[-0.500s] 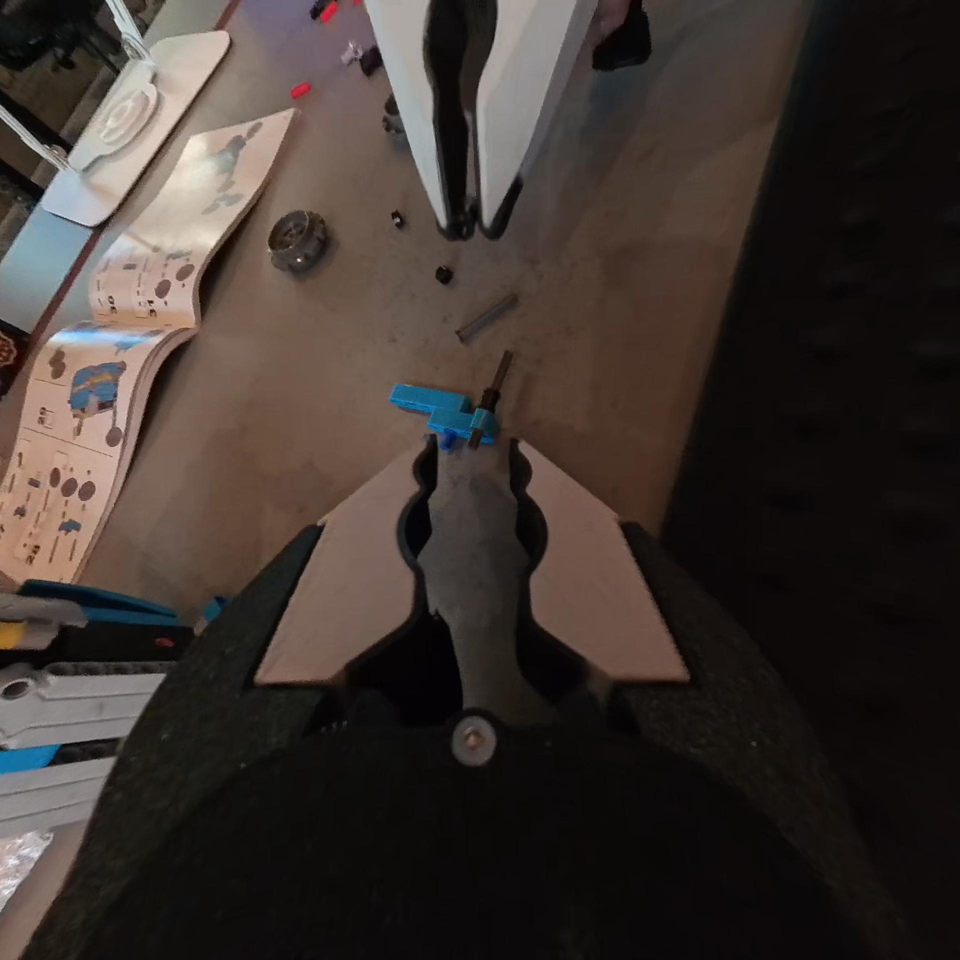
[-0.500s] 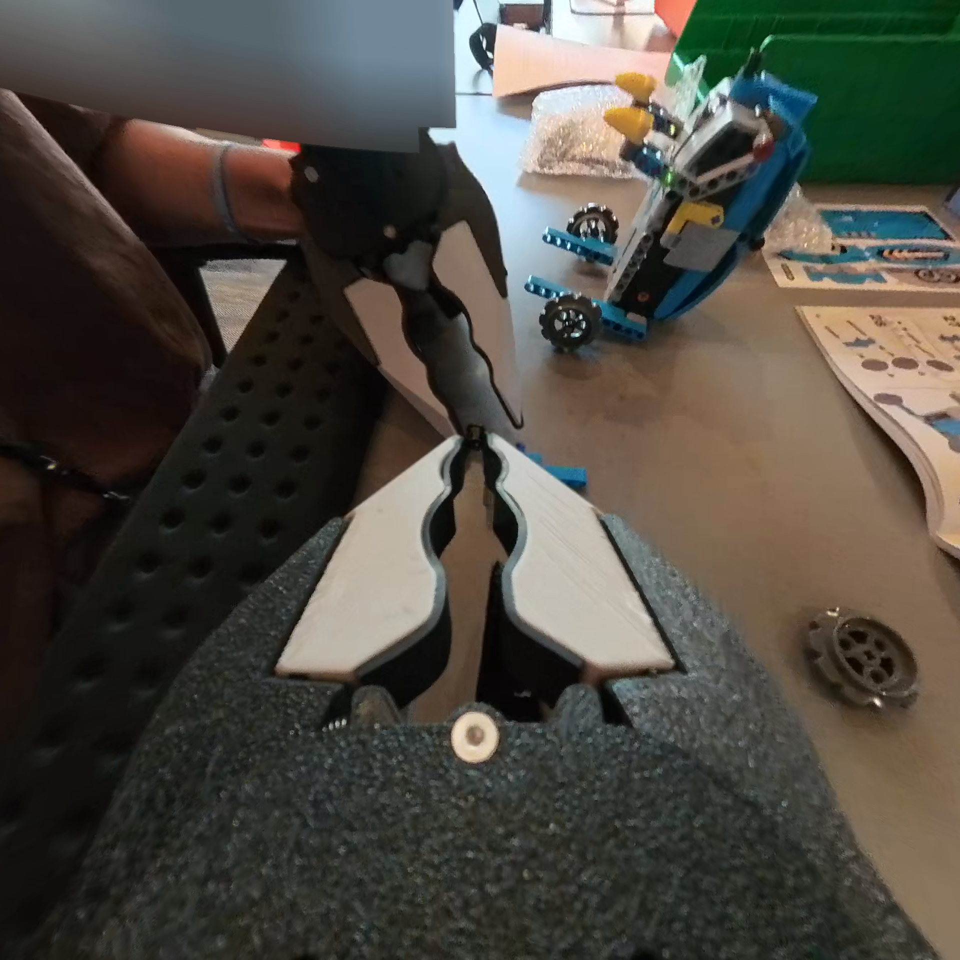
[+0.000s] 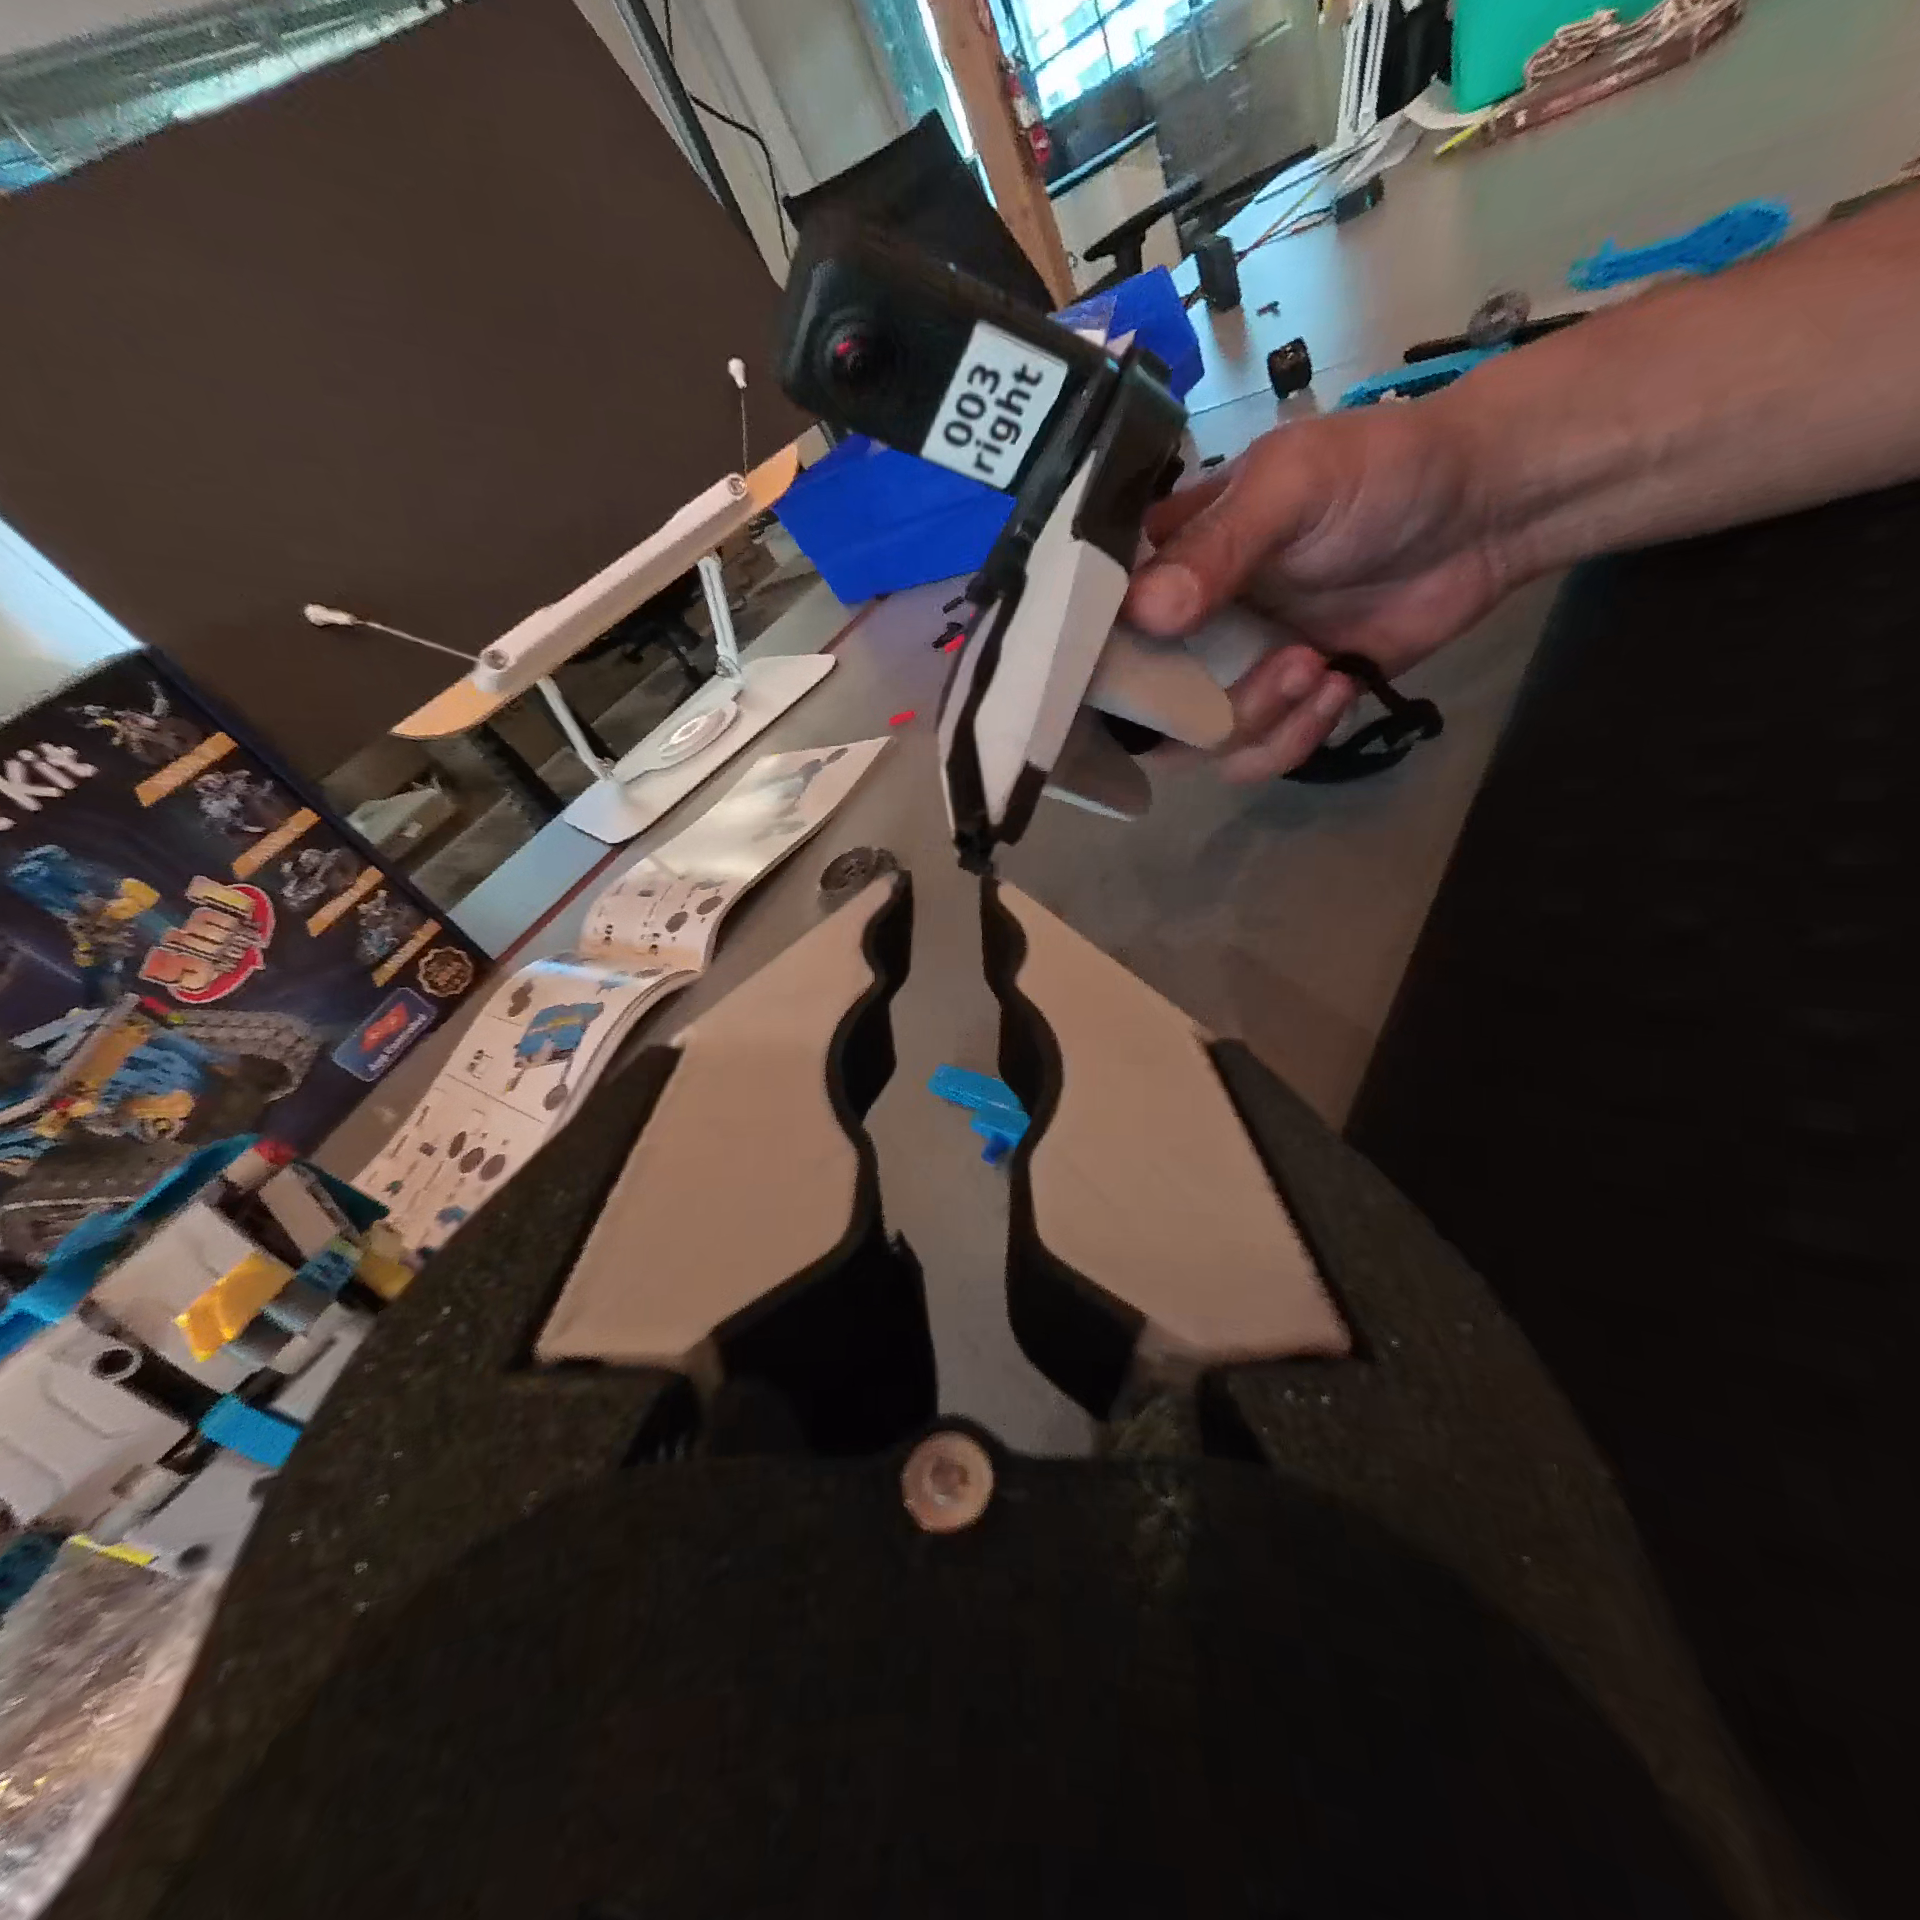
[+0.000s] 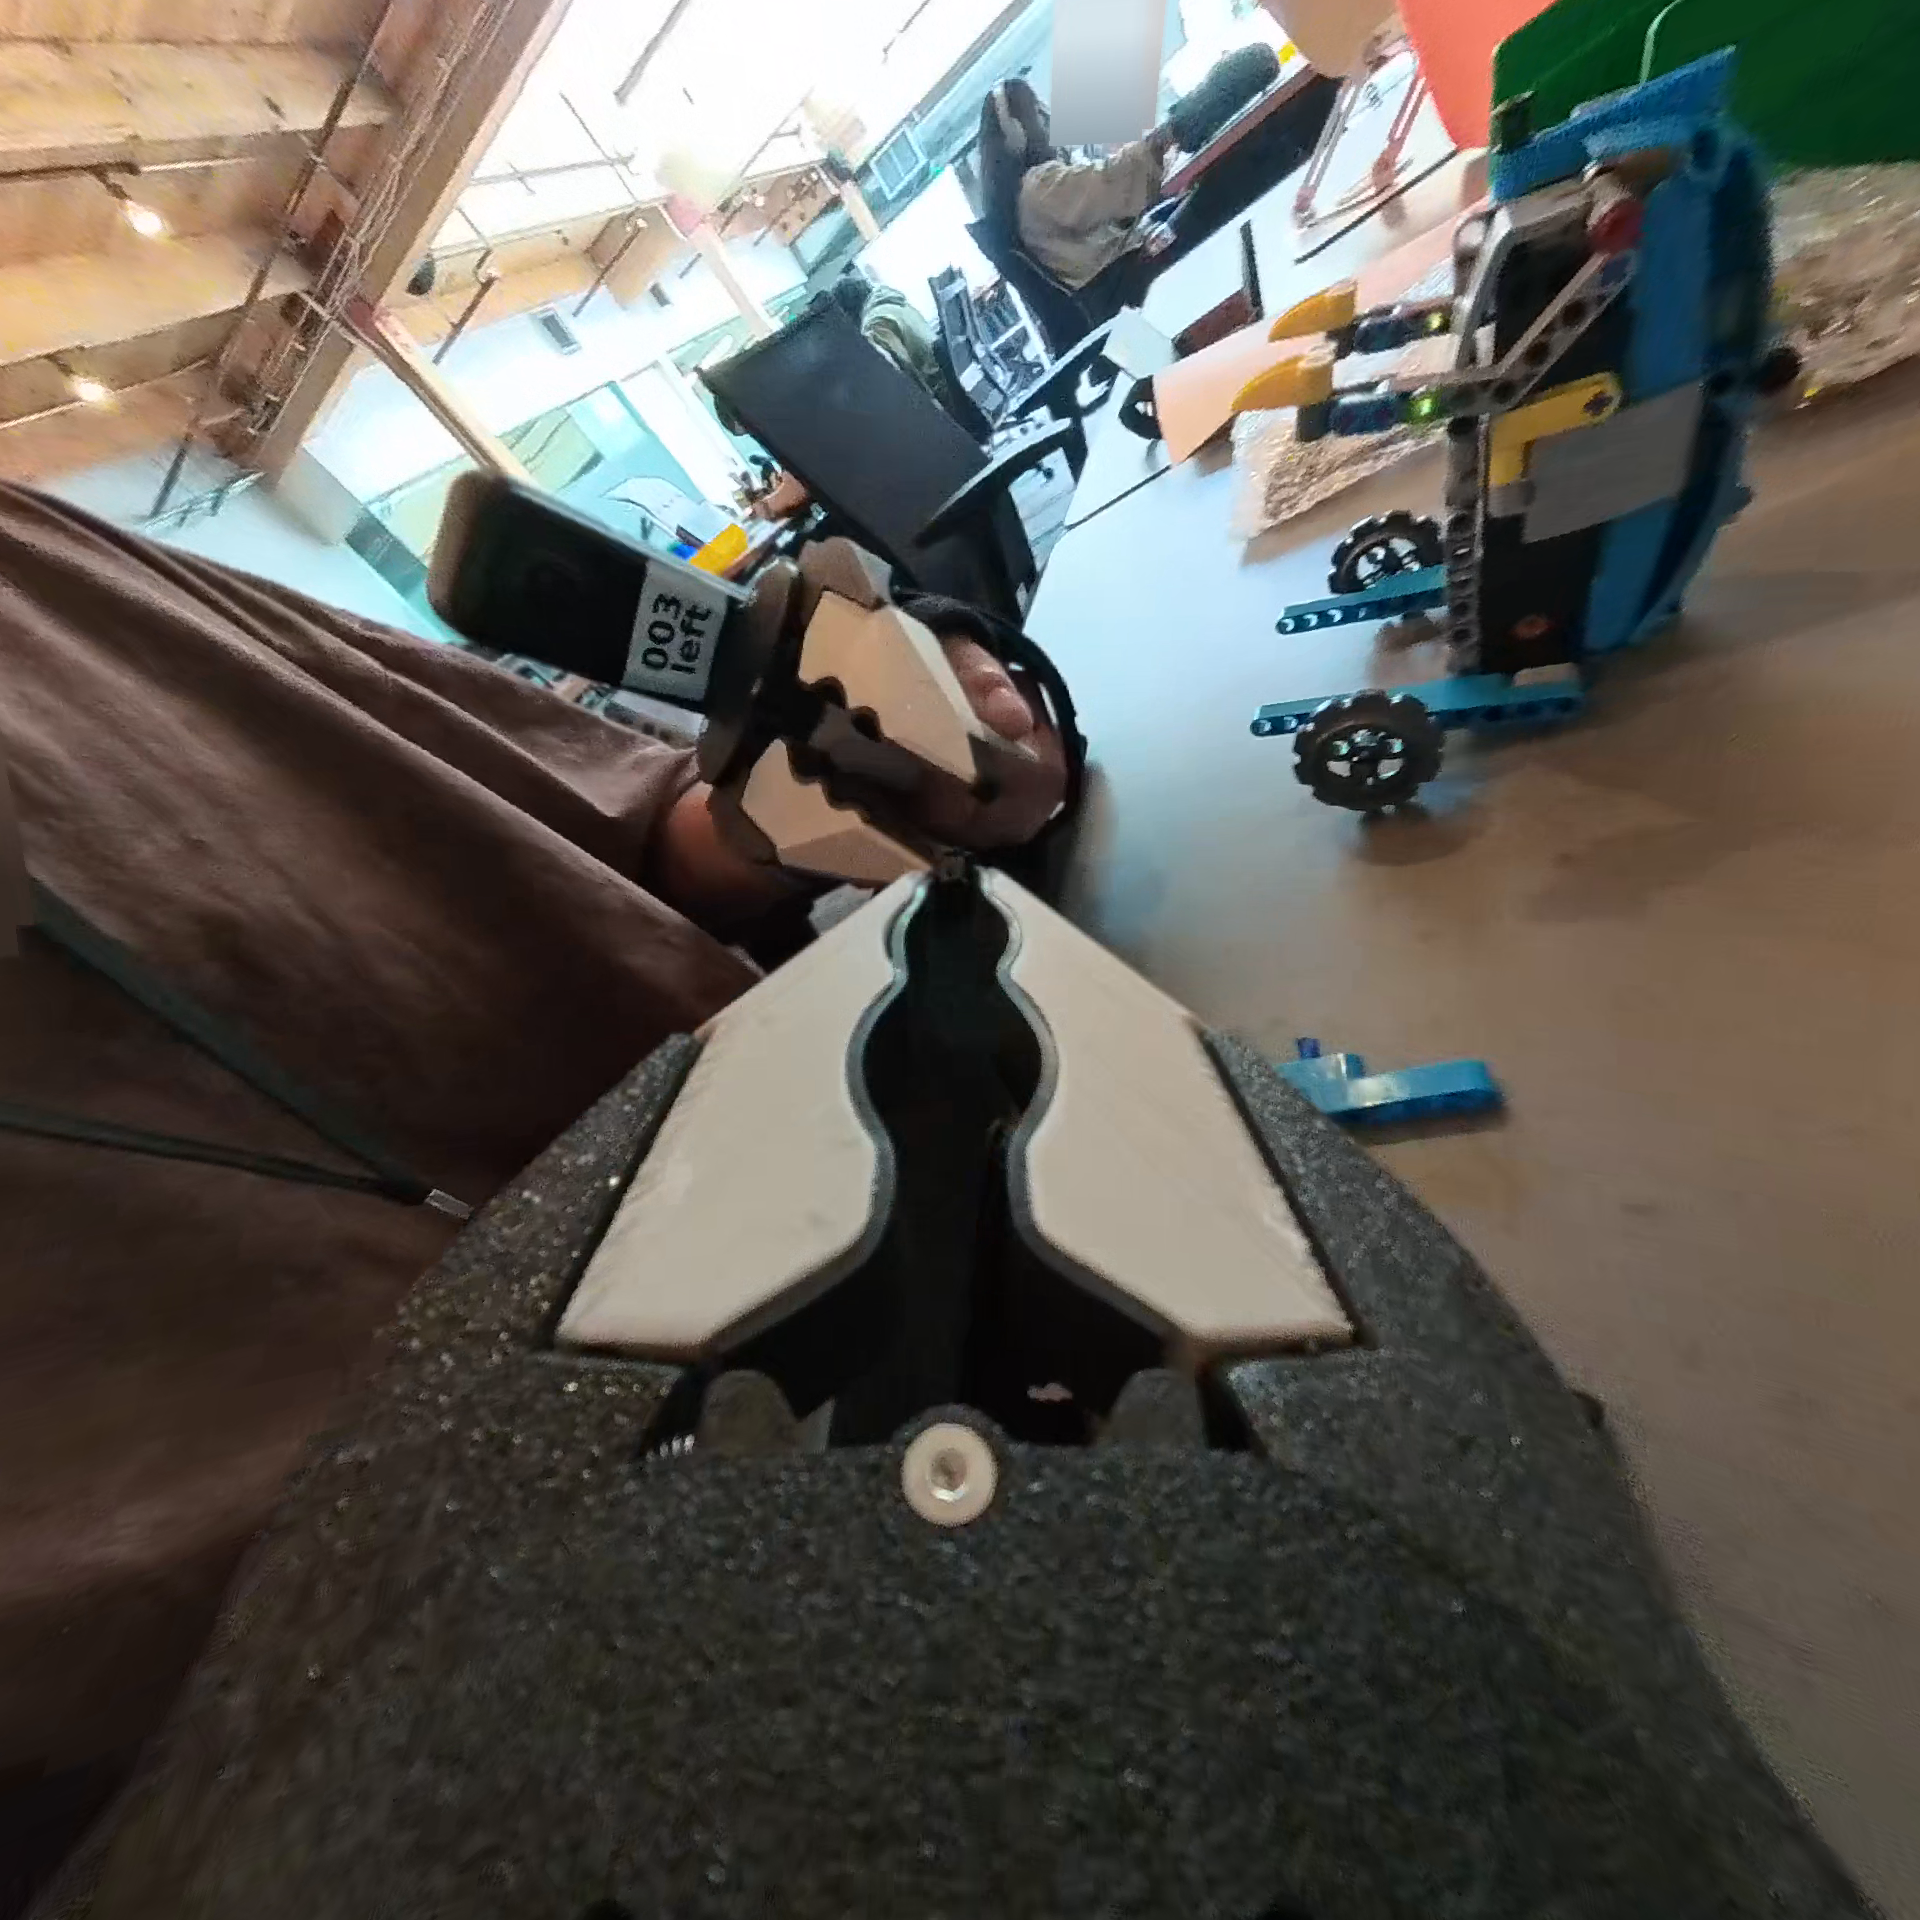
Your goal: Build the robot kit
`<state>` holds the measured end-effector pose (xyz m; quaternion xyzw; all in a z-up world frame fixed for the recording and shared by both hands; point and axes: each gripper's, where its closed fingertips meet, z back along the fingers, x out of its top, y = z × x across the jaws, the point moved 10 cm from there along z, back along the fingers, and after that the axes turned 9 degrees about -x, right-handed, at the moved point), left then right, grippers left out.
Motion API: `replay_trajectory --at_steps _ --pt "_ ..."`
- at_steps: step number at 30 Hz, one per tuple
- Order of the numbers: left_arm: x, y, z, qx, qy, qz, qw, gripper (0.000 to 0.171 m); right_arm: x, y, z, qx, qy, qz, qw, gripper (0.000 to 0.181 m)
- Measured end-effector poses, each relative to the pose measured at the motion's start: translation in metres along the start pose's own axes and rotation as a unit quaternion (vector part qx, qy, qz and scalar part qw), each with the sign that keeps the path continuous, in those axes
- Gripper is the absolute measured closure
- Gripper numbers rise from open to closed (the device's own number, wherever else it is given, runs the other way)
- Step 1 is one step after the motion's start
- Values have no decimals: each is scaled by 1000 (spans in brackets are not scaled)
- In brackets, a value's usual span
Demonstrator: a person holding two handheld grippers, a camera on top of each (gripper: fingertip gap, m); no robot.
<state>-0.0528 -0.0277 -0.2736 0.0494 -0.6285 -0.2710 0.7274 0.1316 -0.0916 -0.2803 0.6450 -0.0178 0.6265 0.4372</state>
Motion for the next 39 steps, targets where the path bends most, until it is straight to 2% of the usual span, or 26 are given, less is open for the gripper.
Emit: replay_trajectory --at_steps 7,12,18,22,25,27,32,36,39 --pt "-1 3 1 -11 -5 21 1000 162 -5 7 -9 -1 24 29 999 174" --pt "-1 2 8 -11 -13 23 1000 164 -2 4 -5 -8 5 27 1000 174" --pt "-3 0 1 -33 6 16 999 171 -8 12 -19 -14 55 77 995 174" --pt "-2 1 4 -10 -3 11 1000 171 -11 12 -24 -50 77 106 990 174" --pt "-2 7 10 -22 -22 42 999 171 -6 10 -16 -74 51 121 989 175" --pt "-4 5 6 -44 -12 40 998 171 -3 13 -12 -73 33 132 988 175" --pt "-6 4 1 -61 4 43 997 171 -6 13 -14 -82 47 144 985 175" --pt "-8 0 -6 -58 32 20 998 171 -12 10 -22 -110 97 166 975 174" --pt "-10 4 -6 -34 39 22 998 171 -19 -2 -6 -184 159 208 947 174"
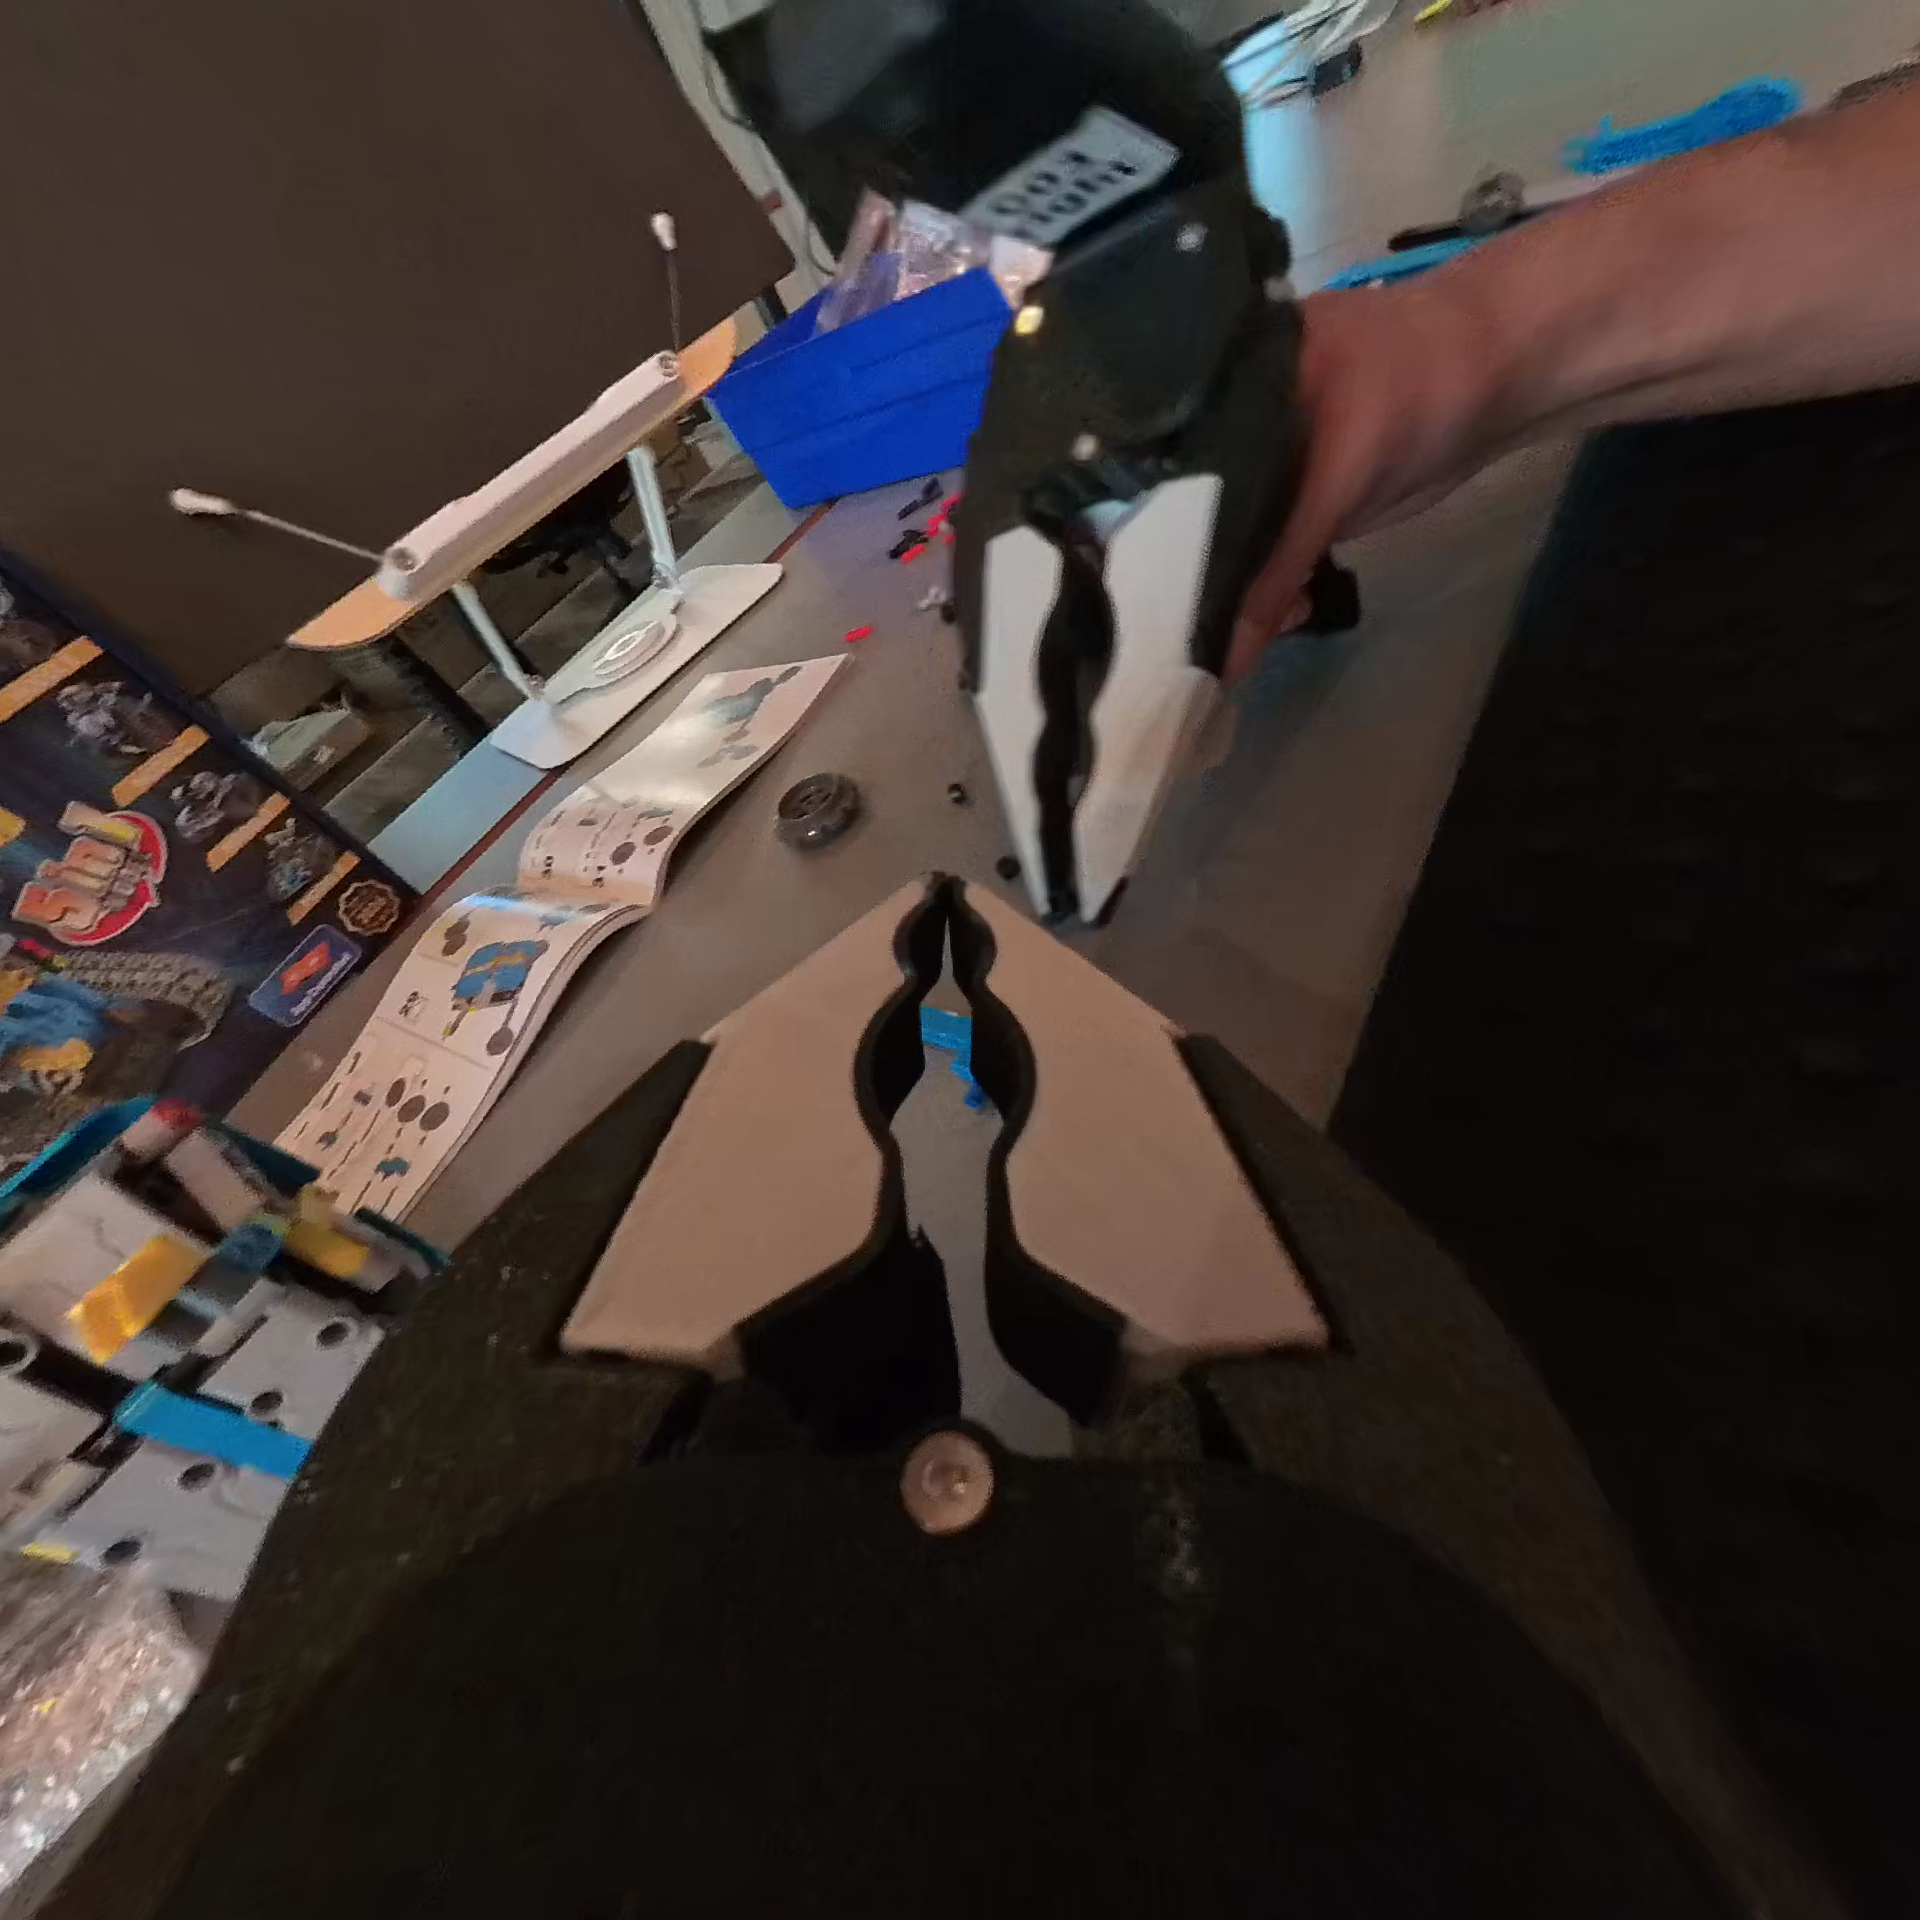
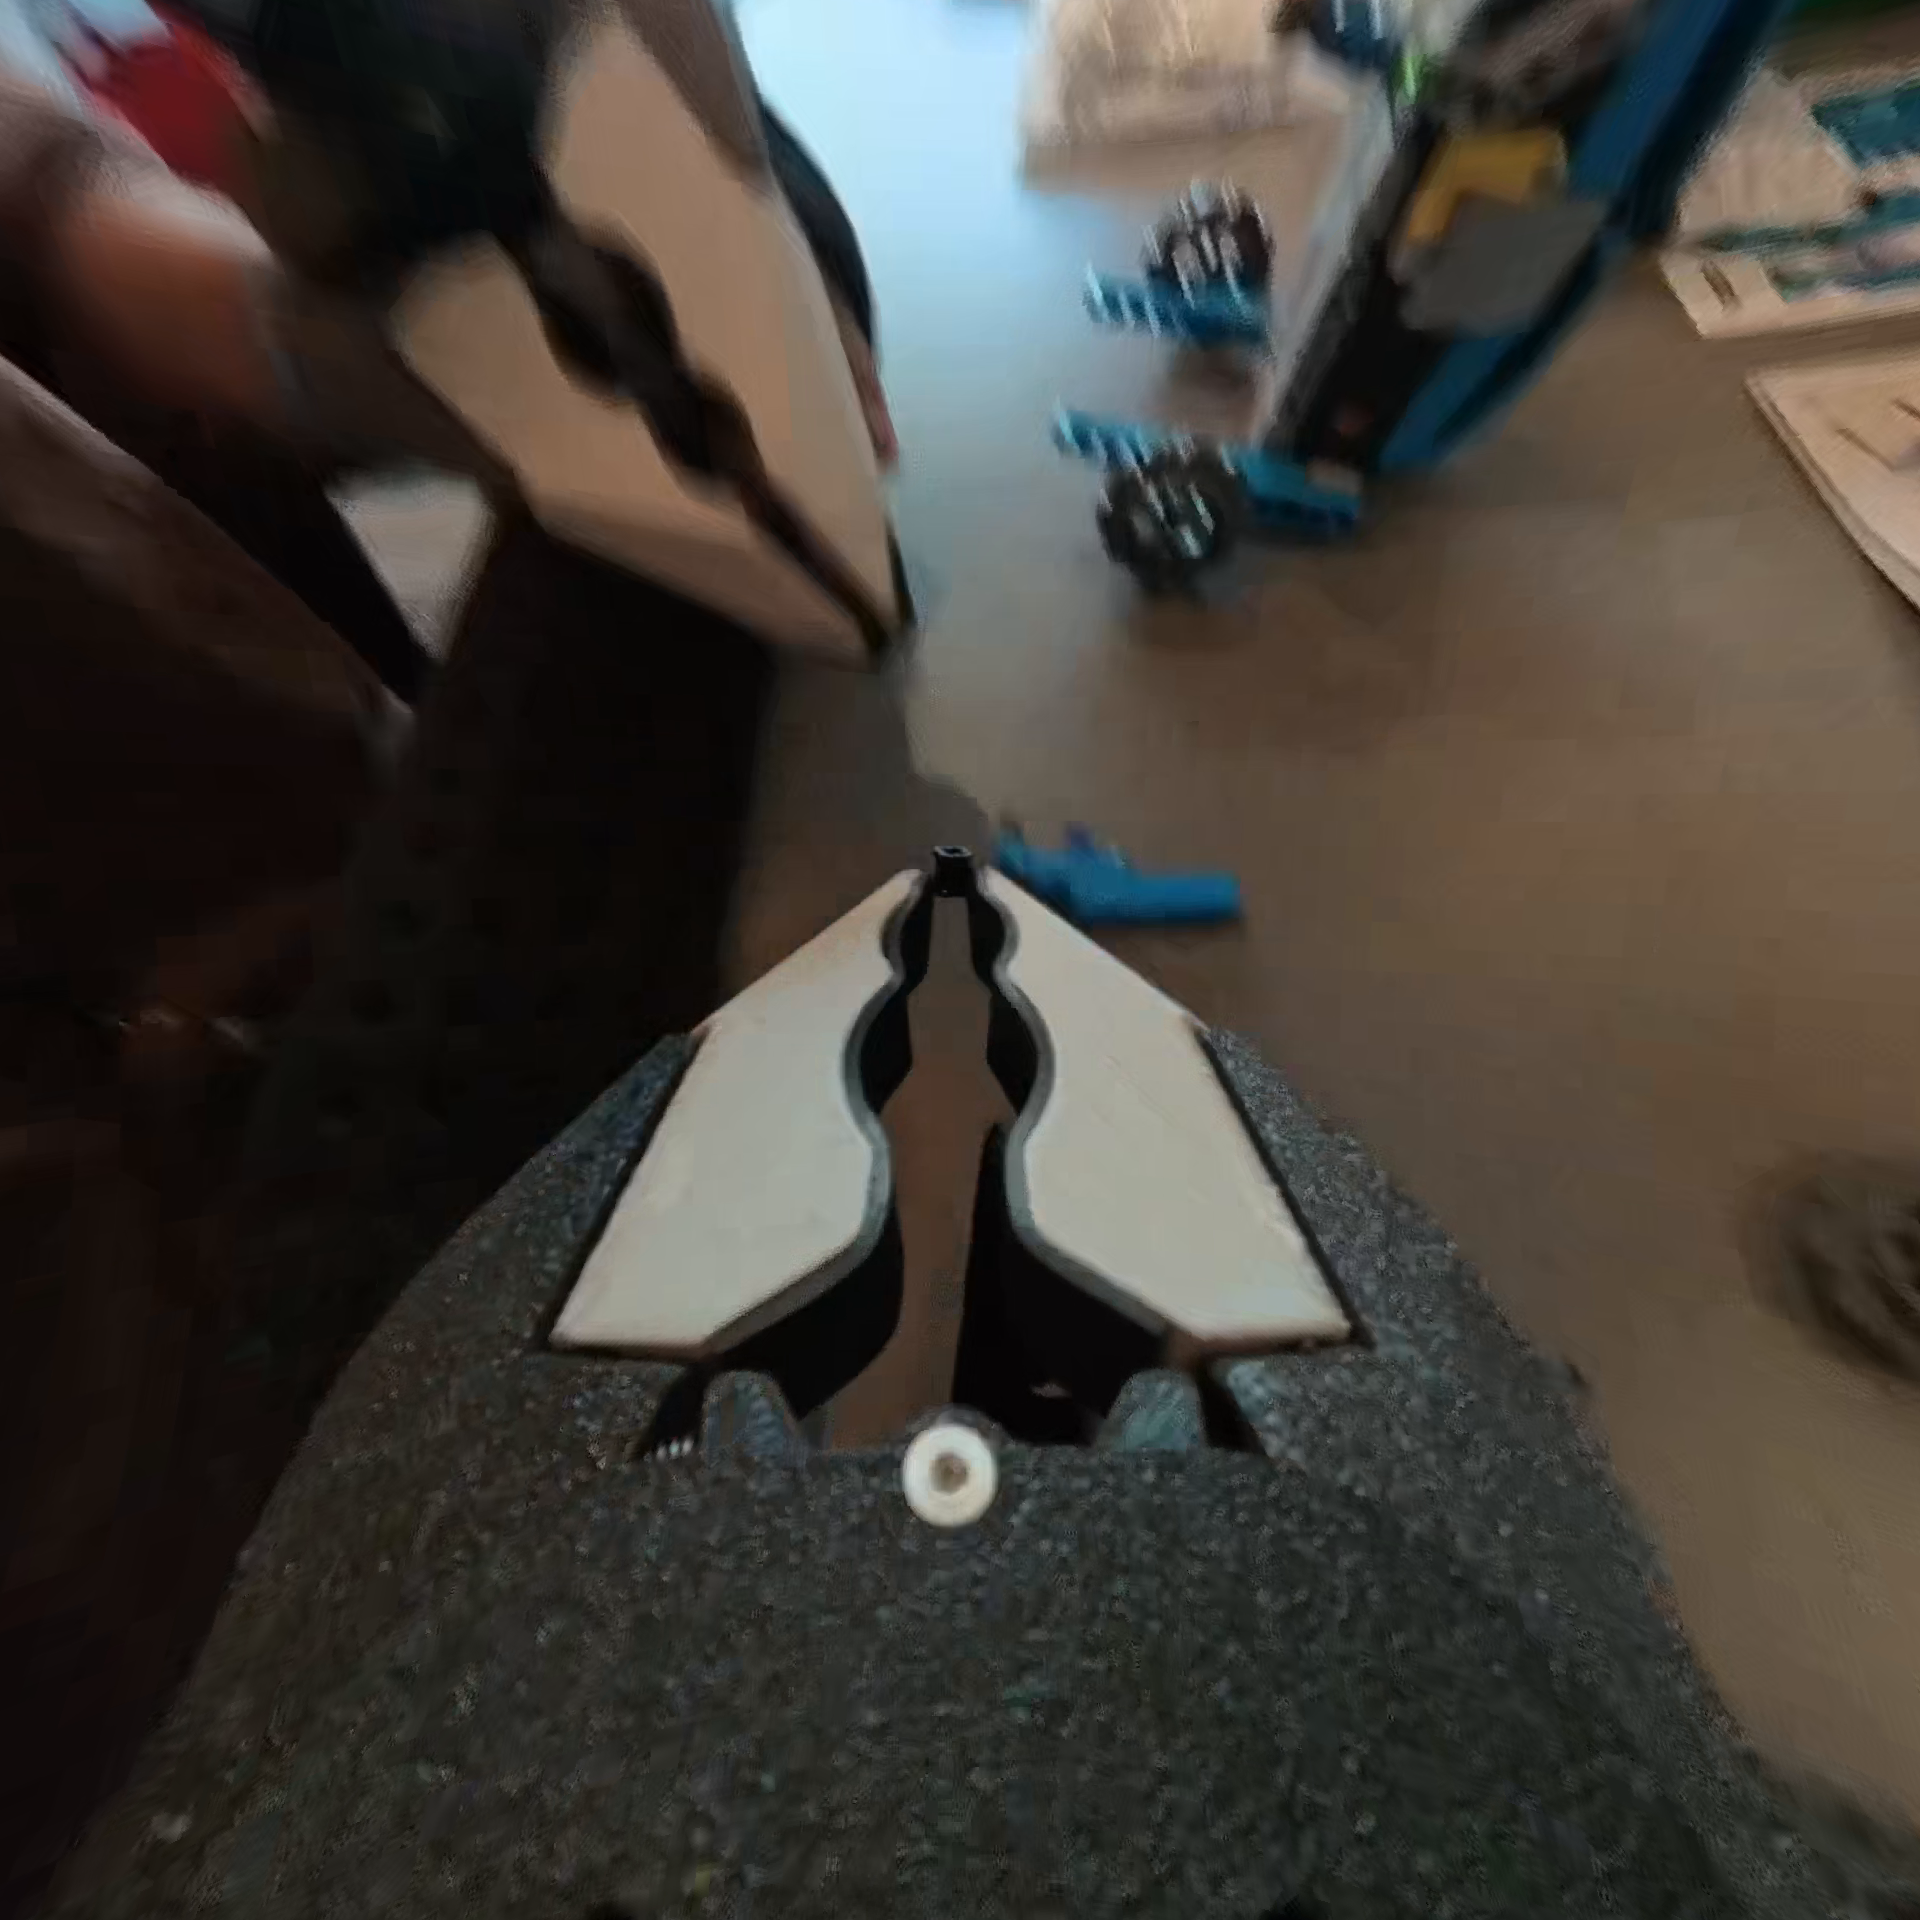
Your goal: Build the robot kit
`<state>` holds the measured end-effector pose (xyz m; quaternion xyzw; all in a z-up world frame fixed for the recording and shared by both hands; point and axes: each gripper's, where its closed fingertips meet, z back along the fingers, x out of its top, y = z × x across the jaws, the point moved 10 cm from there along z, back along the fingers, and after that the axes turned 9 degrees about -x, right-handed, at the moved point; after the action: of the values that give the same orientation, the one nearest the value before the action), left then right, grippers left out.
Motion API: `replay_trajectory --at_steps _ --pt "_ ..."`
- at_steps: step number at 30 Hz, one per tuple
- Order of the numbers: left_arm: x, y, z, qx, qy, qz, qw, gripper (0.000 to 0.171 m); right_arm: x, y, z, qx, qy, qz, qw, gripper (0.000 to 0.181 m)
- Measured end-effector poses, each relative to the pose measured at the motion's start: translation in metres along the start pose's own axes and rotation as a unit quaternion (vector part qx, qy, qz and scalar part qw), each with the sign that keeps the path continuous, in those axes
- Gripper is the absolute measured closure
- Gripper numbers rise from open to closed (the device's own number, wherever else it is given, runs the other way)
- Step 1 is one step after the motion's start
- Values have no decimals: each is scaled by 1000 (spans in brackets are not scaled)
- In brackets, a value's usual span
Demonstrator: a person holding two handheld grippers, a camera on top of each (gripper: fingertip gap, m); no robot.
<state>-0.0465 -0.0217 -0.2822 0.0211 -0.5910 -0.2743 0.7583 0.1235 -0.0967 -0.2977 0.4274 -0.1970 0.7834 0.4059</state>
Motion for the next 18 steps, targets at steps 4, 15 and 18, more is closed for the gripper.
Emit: replay_trajectory --at_steps 4,15,18 --pt "-2 1 2 -1 -1 5 1000 171 -42 -16 25 -76 102 57 990 174" --pt "-6 -5 -6 -13 33 -27 999 171 -59 -37 43 -15 87 -75 993 172" --pt "-6 -3 -5 -14 25 -15 999 171 -60 -39 45 -15 89 -77 993 172"
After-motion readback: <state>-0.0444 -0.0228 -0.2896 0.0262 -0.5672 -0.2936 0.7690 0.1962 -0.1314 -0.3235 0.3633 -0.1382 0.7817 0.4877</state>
